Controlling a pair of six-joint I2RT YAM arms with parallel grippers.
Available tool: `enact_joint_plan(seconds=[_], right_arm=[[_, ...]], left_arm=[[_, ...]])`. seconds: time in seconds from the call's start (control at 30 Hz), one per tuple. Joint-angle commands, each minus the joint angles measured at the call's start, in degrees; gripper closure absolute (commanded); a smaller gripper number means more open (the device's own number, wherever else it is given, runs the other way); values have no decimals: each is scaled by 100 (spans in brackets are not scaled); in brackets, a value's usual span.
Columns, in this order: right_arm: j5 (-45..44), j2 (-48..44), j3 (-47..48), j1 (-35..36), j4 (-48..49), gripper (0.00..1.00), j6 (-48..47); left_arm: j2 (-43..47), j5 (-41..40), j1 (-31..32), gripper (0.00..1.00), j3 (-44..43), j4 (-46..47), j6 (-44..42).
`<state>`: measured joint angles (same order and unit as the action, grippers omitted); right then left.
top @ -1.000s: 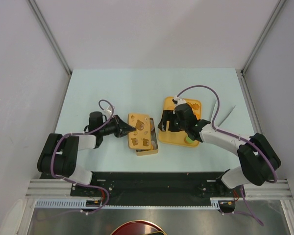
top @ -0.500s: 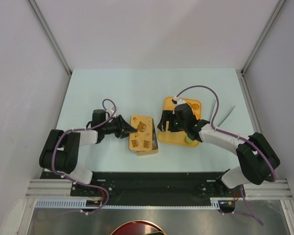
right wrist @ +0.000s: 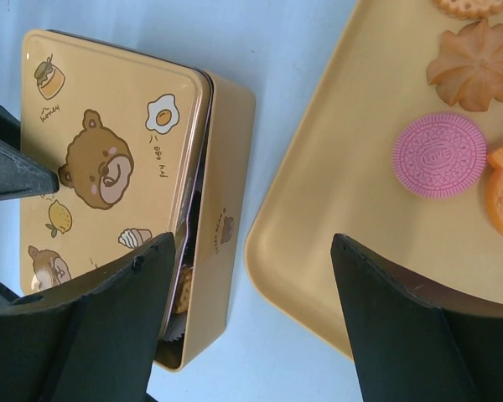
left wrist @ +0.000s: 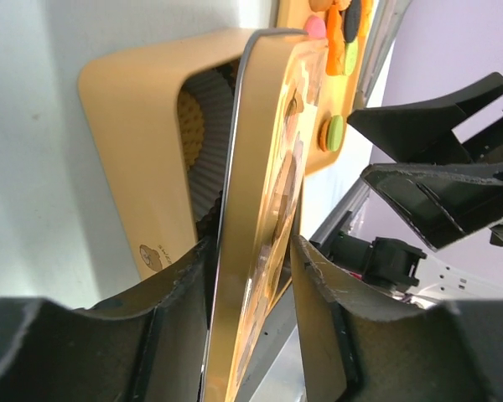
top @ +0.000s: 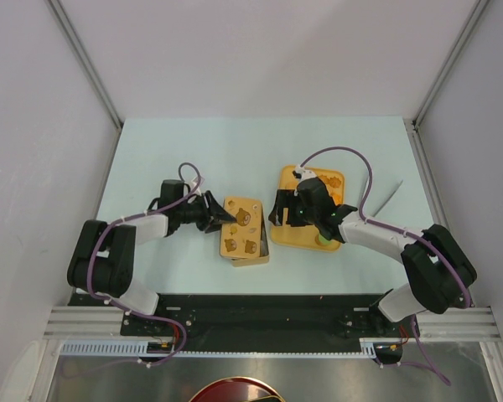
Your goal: Pack the cookies
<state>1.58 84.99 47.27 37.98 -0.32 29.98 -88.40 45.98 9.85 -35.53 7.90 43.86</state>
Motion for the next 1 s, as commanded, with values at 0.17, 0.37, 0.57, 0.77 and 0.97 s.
enact_joint_plan(seconds=[0.17,0.37,0.57,0.77,0.97], right_arm=[[0,35,55,26,225,20,34],[9,18,11,26,251,20,52],[44,44,-42,34,313,19,87],[52,88,-33,69,357,20,96],[44,88,-16,78,339,20,105]], left_arm=[[130,-897,-18,51,-393,-1317,-808],[227,-1231,-18,48,-551,-1800,-1115],[227,-1521,-18,48,-841,-2275,-1405],[394,-1478,-18,46,-929,-2354,-1538],[517,-1337,-18,40,-1079,-2451,-1634]])
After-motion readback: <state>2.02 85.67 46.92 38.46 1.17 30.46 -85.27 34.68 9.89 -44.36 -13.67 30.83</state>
